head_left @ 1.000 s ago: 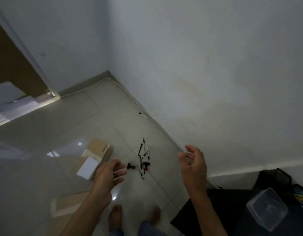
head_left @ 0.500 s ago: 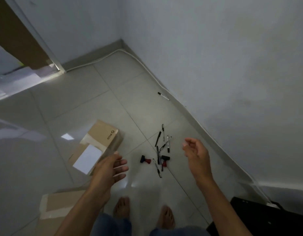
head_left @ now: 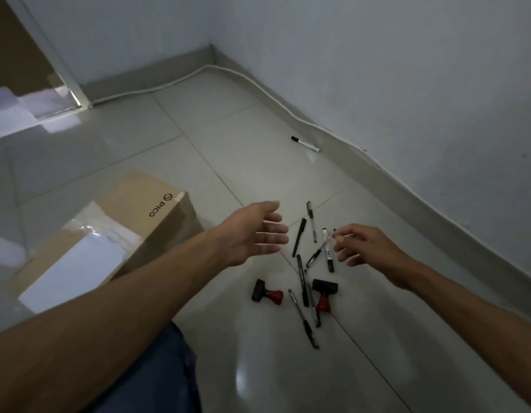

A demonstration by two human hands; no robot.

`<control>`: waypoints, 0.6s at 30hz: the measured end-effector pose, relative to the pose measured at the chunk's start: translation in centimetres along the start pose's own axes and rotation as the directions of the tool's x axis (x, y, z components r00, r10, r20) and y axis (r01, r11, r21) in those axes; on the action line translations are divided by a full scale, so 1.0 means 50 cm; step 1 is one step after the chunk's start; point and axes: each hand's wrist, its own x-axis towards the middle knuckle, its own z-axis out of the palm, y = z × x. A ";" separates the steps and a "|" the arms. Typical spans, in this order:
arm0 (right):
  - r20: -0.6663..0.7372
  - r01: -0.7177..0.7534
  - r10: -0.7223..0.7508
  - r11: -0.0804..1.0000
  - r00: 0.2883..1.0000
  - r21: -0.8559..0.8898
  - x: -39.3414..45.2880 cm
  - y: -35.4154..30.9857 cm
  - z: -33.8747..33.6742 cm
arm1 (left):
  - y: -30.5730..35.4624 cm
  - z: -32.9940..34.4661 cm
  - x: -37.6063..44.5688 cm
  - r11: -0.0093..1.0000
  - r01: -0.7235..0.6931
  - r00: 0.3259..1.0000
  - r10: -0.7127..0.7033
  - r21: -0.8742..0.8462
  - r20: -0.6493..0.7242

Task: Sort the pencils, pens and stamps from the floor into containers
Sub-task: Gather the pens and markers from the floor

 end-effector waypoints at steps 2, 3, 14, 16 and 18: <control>0.100 0.028 -0.017 0.993 0.995 -0.112 0.048 0.029 0.009 | 0.007 0.005 0.038 0.996 -0.073 0.997 0.071 0.061 0.033; 0.135 0.043 -0.020 0.985 0.991 -0.169 0.071 0.048 0.015 | 0.008 0.015 0.052 0.992 -0.093 0.994 0.087 0.085 0.064; 0.454 0.205 0.167 0.723 0.875 -0.660 0.188 0.059 0.170 | 0.017 -0.016 0.032 0.890 -0.315 0.949 0.283 0.331 0.140; 0.431 0.230 0.152 0.664 0.890 -0.711 0.198 0.073 0.194 | 0.023 -0.015 0.041 0.856 -0.375 0.927 0.350 0.356 0.137; 0.444 0.179 0.248 0.669 0.861 -0.721 0.193 0.092 0.215 | 0.025 -0.016 0.034 0.853 -0.409 0.912 0.376 0.324 0.162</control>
